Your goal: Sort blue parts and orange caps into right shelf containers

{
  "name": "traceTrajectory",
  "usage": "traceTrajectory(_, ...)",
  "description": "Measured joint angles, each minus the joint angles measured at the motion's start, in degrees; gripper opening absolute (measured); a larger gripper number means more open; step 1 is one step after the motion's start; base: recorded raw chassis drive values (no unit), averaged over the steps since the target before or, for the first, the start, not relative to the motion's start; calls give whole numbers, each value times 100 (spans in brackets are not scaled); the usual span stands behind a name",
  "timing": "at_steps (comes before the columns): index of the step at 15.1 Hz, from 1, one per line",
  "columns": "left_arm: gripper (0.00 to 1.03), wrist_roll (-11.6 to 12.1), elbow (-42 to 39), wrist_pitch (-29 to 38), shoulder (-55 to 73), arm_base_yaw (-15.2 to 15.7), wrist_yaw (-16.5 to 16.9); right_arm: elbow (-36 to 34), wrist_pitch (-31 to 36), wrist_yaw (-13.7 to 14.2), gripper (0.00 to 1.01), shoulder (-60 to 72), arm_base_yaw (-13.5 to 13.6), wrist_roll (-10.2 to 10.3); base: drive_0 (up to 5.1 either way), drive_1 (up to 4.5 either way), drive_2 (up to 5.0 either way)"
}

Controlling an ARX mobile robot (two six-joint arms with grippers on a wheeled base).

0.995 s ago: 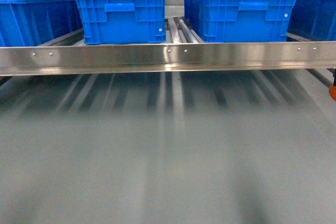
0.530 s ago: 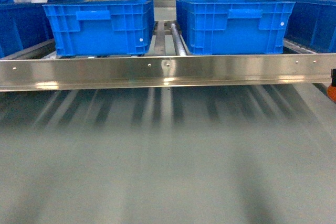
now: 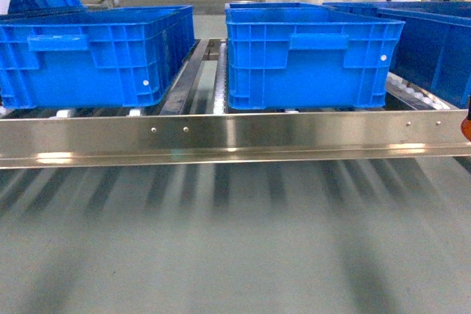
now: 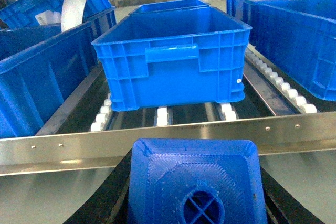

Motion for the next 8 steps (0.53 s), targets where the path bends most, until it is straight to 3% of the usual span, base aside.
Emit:
traceTrajectory(6,44,0,0,-9,-9,9,-4,2,-4,-2,44,2,2,2,-114,467,-309)
traceTrajectory(8,44,2,2,-17,7,28,-15,9,-15,-20,44,4,0,0,-16,-16,-16)
